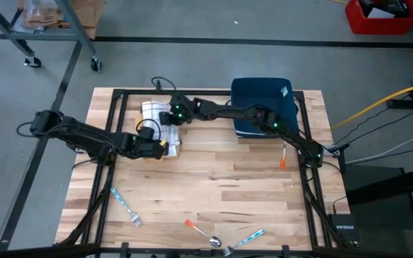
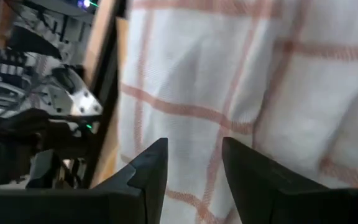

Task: Fold towel
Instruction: Put the stacked towels into the blue bin

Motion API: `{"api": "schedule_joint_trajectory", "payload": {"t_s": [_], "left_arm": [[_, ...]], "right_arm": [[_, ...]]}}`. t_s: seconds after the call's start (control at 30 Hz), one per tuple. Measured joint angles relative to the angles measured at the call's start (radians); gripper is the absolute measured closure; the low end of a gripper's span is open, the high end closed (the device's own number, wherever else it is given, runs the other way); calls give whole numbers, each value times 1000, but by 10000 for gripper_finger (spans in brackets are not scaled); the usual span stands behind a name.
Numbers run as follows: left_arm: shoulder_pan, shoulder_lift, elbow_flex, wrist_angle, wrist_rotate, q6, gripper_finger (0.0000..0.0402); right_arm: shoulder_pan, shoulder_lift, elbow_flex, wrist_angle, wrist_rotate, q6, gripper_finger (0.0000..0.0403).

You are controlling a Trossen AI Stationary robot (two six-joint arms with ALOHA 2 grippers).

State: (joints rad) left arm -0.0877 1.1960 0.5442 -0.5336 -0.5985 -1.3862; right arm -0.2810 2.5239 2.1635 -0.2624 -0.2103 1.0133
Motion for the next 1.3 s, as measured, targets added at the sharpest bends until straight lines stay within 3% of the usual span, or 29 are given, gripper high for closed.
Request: {"api": "schedule_joint_trajectory", "payload": {"t_s": [0.2,0.7,1.07,1.3], "left_arm": [[-26,35,-97,212,14,-70,243],[-189,172,-105,649,54,-45,243],[-282,99,-107,752,62,64,243],[-255,17,-107,743,-56,201,243]], "right_arm": [[8,9,0,-107,0,1,247],[35,-5,2,-421,-106,-196,247],[64,-125,-1,-426,-91,-237,247],[65,-167,-1,-411,-91,-237,247]]}}
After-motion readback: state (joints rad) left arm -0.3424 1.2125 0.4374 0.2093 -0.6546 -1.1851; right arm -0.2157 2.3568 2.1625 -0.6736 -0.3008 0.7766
